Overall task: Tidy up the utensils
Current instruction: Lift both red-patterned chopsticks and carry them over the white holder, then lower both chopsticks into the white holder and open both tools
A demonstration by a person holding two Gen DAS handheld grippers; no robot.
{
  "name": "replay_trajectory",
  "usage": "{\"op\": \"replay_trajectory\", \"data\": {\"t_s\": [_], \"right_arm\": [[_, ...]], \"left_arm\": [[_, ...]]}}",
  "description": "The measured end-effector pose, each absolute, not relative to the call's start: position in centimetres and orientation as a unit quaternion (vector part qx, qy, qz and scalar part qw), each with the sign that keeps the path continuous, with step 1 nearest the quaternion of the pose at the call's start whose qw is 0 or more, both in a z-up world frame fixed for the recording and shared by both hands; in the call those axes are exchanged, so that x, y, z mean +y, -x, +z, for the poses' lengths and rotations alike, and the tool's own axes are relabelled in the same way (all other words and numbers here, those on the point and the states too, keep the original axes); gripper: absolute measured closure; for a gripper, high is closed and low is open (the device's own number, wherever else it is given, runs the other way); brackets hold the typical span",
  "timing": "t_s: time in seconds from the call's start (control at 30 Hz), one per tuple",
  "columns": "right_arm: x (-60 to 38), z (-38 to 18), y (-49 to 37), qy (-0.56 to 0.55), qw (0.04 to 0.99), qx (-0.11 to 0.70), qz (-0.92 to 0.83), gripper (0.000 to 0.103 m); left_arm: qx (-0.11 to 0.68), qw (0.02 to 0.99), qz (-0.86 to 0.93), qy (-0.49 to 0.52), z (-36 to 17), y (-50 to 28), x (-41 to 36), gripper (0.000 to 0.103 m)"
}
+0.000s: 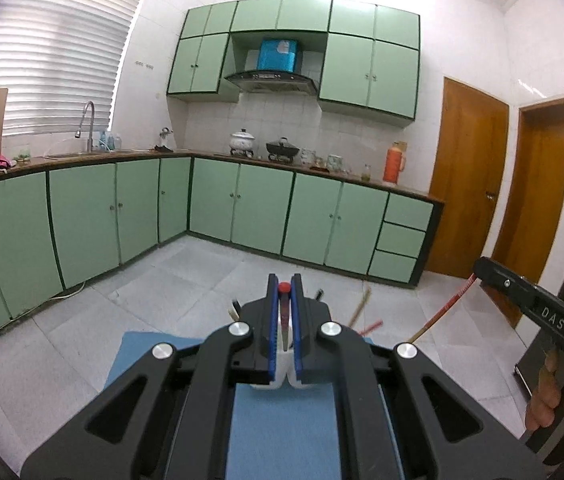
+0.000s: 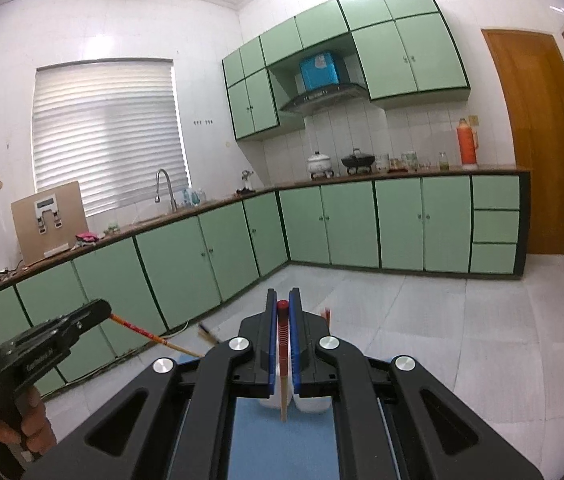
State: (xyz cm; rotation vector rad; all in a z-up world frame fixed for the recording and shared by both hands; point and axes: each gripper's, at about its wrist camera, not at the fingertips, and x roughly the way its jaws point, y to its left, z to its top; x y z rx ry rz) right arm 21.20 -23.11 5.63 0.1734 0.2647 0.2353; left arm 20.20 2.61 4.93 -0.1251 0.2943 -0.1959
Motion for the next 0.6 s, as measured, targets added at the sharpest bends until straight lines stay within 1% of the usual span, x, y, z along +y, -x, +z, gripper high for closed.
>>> {"op": "replay_trajectory", "data": {"t_s": [0.3,0.6], "right_arm": [[-22.1,7.5,-26.9,-0.064,0.987,0.112,0.095,0.097],[-20.9,4.2,-33.3,-0.048,0.983,0.153,0.093,0.097]], "left_arm": [[0.157,0.982,-0.083,0.06,5.1,-25.9,2.6,0.098],[0.203,0.975,-0.079,0.042,2.4,-32.4,2.1,0.098]]}}
